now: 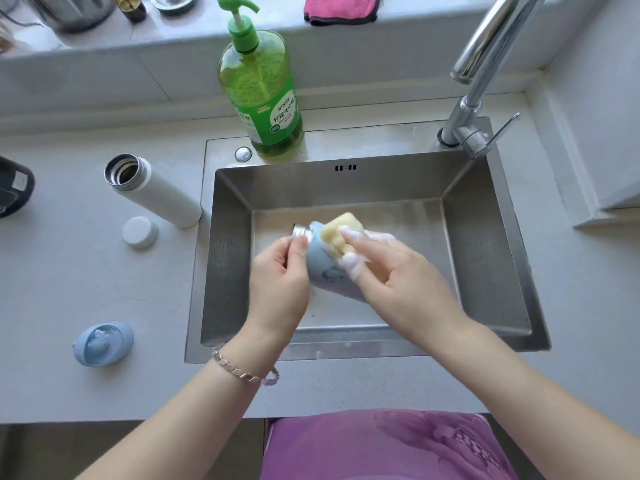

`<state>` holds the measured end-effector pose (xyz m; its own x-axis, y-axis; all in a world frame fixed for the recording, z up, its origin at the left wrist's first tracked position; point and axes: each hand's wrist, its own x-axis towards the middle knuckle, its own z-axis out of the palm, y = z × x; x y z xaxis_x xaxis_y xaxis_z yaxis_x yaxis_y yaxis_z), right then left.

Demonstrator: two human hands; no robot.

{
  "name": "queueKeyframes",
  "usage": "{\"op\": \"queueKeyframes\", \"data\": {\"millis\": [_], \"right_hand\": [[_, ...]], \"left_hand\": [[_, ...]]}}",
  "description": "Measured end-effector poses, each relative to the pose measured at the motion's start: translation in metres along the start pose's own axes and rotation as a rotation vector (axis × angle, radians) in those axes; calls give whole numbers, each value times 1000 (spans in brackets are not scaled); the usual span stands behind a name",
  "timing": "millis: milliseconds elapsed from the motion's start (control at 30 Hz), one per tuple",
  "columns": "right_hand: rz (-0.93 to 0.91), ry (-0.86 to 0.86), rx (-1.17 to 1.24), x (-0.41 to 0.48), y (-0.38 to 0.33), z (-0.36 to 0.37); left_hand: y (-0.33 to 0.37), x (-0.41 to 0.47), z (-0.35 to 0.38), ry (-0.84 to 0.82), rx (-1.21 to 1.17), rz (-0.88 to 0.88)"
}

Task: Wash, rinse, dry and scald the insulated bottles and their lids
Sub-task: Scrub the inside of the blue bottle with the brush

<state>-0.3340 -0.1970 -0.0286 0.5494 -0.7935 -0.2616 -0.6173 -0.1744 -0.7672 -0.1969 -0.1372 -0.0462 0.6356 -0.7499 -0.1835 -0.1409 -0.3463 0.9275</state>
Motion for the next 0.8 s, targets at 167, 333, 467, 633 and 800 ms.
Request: {"op": "queueKeyframes", "data": {"millis": [167,333,467,633,800], "right_hand": [[44,111,-96,7,17,3],[-145,222,-305,7,9,13],[-28,214,-223,12,31,5],[131,110,-80,11,45,1],[295,43,266,5,63,-8]], "left_hand": [[-1,3,11,139,-198,-336],[15,-1,14,137,-390,-474],[14,2,5,170,-365,-470],[7,-1,-4,133,-408,-529],[-2,5,-17,127,-495,-597]]}}
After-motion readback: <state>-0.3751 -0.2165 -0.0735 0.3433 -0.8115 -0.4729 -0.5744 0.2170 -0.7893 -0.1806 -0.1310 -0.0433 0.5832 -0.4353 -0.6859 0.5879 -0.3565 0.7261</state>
